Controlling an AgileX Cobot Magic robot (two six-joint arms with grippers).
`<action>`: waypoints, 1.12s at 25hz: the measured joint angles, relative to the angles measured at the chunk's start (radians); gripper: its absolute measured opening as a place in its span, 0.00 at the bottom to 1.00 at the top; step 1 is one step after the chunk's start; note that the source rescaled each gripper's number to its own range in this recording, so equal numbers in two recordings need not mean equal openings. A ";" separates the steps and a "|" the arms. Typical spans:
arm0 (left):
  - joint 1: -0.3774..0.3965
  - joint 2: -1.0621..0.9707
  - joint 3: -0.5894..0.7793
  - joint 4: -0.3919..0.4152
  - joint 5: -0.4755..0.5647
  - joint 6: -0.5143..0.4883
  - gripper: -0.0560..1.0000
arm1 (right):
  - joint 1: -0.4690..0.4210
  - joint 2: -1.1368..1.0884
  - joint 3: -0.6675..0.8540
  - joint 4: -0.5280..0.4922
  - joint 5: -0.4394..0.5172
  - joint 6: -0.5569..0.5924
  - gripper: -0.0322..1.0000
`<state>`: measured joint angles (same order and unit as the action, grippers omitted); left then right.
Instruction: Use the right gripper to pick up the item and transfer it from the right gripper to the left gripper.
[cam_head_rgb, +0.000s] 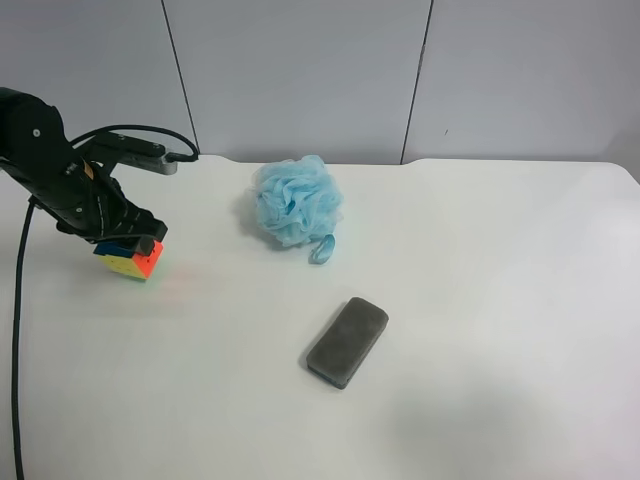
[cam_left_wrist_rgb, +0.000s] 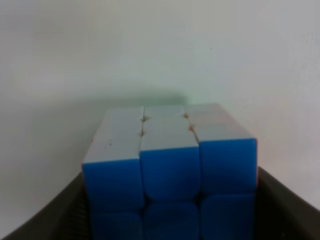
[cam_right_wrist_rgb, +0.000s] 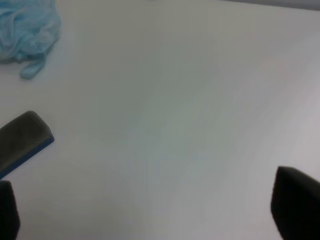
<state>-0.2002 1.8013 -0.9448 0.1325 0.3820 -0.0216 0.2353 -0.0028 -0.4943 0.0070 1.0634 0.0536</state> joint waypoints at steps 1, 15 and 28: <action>0.000 0.007 0.000 0.001 -0.002 0.000 0.07 | 0.000 0.000 0.000 0.000 0.000 0.000 1.00; 0.000 -0.050 -0.016 0.003 0.127 -0.005 0.98 | 0.000 0.000 0.000 0.000 0.000 0.000 1.00; 0.000 -0.512 -0.156 -0.080 0.709 -0.011 0.99 | 0.000 0.000 0.000 0.000 0.000 0.000 1.00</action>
<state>-0.2002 1.2894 -1.1006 0.0523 1.0910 -0.0330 0.2353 -0.0028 -0.4943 0.0070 1.0634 0.0536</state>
